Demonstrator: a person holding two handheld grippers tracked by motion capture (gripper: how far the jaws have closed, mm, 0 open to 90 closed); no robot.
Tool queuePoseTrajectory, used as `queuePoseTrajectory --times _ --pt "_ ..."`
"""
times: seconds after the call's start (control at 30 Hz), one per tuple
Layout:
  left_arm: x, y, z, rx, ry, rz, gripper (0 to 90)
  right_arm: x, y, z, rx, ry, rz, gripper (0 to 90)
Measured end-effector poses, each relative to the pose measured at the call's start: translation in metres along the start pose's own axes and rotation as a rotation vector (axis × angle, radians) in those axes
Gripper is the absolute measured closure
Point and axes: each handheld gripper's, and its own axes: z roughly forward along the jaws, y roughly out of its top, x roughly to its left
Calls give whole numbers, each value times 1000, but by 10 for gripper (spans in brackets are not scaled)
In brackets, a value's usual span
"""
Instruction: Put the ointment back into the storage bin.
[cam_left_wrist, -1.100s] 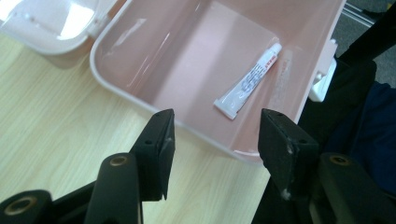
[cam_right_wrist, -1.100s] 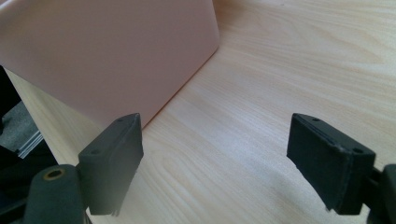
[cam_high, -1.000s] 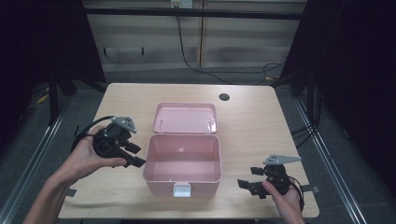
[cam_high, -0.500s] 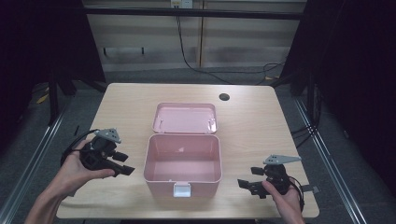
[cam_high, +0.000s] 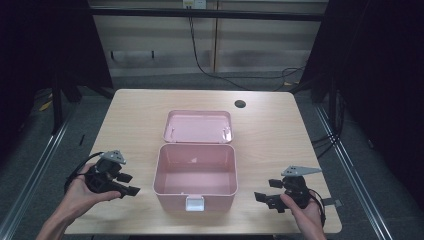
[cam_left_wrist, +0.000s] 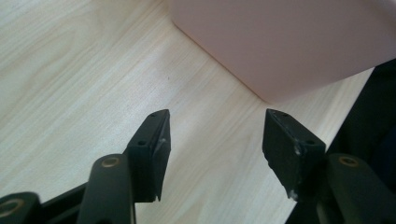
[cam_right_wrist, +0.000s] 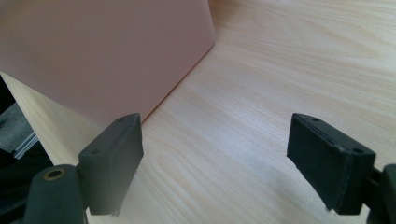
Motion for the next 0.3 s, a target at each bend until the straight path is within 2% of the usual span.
queuePoseTrajectory --times 0.2,0.3 --pt "5 -13 14 10 15 -34 361 0 -1 2 21 -19 -5 185" --pt "7 -20 24 22 29 -49 326 0 -2 5 52 -39 -12 185"
